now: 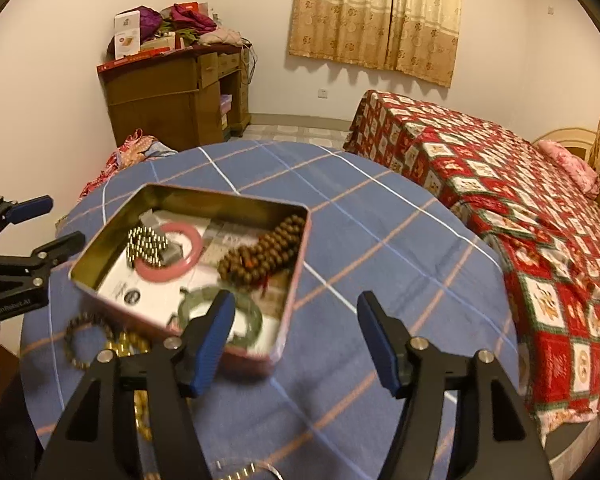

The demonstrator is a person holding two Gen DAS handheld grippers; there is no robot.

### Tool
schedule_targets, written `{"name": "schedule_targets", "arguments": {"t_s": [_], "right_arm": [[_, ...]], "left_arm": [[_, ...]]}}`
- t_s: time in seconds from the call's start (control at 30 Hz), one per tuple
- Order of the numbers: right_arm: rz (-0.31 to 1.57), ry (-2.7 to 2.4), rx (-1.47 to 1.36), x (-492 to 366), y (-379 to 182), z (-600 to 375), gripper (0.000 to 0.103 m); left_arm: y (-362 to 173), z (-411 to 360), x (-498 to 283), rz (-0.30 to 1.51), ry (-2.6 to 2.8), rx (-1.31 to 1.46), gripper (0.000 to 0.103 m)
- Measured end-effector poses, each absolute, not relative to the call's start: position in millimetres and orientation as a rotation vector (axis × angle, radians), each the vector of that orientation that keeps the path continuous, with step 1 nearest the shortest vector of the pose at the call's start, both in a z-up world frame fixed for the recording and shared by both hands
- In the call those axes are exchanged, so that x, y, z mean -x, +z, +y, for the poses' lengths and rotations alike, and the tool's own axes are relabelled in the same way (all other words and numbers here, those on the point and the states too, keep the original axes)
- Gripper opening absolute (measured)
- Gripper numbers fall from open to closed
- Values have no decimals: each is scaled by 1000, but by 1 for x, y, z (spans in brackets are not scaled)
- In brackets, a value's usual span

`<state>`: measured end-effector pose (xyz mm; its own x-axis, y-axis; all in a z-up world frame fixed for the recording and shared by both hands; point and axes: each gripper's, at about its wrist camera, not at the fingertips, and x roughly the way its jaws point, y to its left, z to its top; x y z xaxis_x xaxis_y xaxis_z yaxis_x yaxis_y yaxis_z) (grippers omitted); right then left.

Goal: Organize jewelry
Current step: 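Withdraw both open grippers from the tin toward the remaining jewelry, then grasp the dark round-bead bracelet with the left gripper while the right gripper grasps the silver bangle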

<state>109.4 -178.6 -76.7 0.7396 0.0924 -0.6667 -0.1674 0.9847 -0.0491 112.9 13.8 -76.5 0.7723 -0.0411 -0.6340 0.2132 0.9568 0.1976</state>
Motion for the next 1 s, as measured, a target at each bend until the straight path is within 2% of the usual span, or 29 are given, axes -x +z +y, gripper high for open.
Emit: {"name": "schedule_targets", "arguments": {"t_s": [0.27,0.53,0.9,1.0], "right_arm": [[766,115,72,-65,-101,-198,68],[827,108,89,-38,-126,-210,68],[839,129,91,-41,-142,-208,46],[832,153,90,-40,-143,-205,31]], "left_arm": [[-117,10,-83,776,-131,-271,76],[-122,6,-74,786,-123,-271,76],[-133,8,-81,801,-154,-235,76],[-133,9,-82,802,-165,-230,75]]}}
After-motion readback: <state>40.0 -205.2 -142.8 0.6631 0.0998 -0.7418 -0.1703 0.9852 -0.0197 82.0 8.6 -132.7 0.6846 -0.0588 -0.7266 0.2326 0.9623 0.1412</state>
